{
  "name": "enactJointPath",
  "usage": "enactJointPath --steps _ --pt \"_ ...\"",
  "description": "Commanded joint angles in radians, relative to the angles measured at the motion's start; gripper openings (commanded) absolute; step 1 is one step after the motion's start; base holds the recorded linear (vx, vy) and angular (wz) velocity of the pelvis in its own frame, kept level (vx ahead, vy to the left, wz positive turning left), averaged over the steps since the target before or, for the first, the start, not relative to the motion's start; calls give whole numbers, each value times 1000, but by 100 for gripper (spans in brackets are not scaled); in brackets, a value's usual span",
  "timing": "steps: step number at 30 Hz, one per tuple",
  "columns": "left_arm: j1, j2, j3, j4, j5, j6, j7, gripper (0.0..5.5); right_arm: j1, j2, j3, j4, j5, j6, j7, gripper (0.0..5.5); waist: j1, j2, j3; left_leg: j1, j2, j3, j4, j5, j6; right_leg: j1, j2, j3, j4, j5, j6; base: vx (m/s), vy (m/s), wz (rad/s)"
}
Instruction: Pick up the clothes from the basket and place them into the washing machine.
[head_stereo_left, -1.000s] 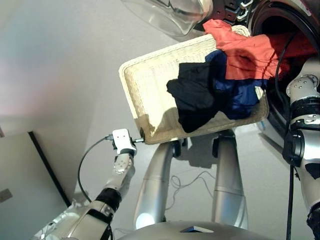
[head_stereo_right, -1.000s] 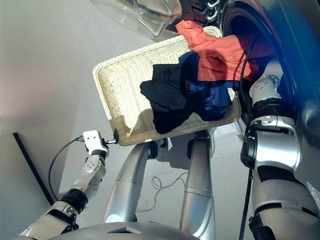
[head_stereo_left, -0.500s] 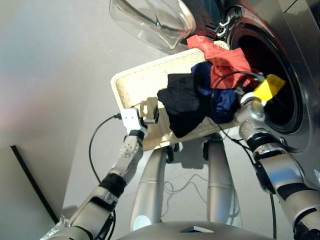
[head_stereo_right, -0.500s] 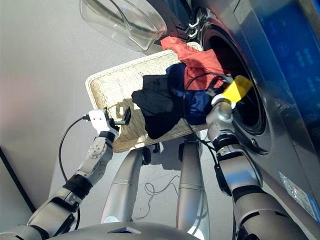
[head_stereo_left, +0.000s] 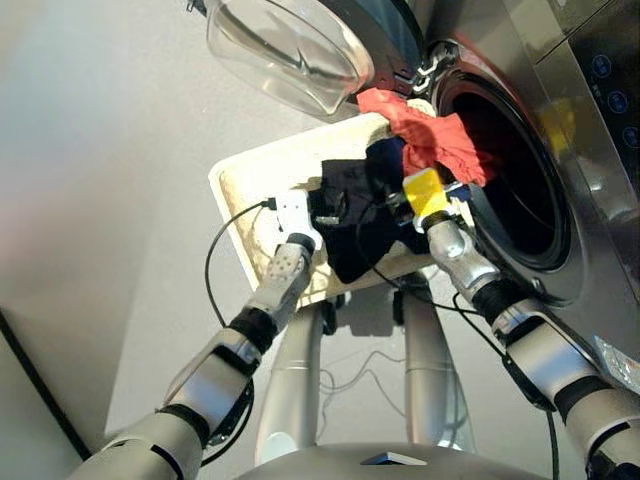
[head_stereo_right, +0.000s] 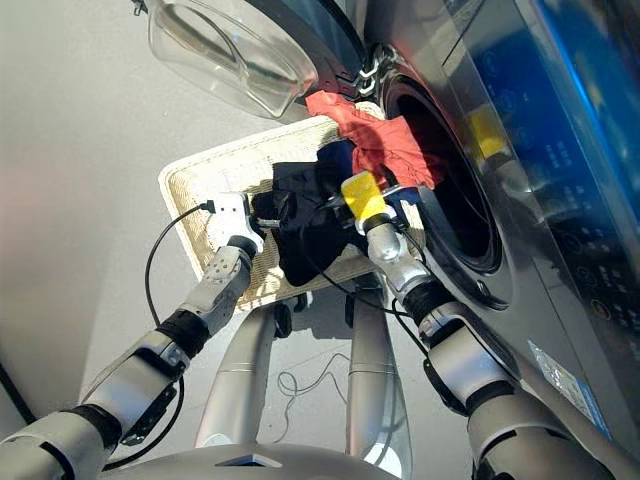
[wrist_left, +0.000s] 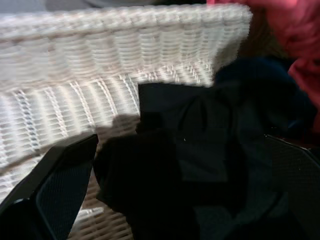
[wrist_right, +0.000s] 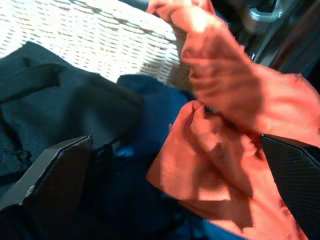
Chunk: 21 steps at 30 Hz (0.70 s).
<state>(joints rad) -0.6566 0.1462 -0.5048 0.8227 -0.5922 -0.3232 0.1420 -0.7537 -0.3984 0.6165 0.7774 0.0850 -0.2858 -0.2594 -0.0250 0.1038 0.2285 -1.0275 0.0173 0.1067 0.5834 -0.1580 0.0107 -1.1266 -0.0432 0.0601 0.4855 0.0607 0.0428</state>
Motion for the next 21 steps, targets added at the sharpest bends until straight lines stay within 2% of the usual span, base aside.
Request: enactJointPath --steps 1,4,9,16,18,21 --pt "-62 -14 25 69 73 -11 27 550 -17 -1 -12 -134 -85 -34 -45 550 -1 -15 4 -60 4 -19 -24 28 18 16 36 -56 -38 -26 3 0 0 0" --pt "-73 -20 34 94 87 -2 35 550 9 -3 -20 -226 -101 -43 -48 550 -18 -25 6 -90 19 -18 18 5 17 -8 52 -58 -26 -33 1 0 0 0" --pt "-100 -13 71 169 98 10 51 550 39 7 -18 -311 -124 -54 -50 550 -46 -45 7 -157 46 -15 116 -39 12 -59 87 -63 6 -38 -2 12 -15 -216" --pt "-121 21 107 200 91 11 56 550 105 6 -19 -373 -122 -71 -34 550 -79 -73 2 -223 85 -10 223 -88 20 -113 128 -68 44 -34 0 2 -2 -245" --pt "-127 27 99 192 102 7 58 0 123 8 -19 -364 -115 -74 -29 550 -84 -79 -1 -233 93 -10 240 -97 22 -120 136 -69 51 -34 -1 2 -5 -291" --pt "-125 29 95 178 90 -1 55 0 138 11 -21 -349 -110 -74 -29 550 -87 -79 -6 -236 95 -13 247 -98 23 -124 136 -71 55 -32 -1 2 -4 -76"
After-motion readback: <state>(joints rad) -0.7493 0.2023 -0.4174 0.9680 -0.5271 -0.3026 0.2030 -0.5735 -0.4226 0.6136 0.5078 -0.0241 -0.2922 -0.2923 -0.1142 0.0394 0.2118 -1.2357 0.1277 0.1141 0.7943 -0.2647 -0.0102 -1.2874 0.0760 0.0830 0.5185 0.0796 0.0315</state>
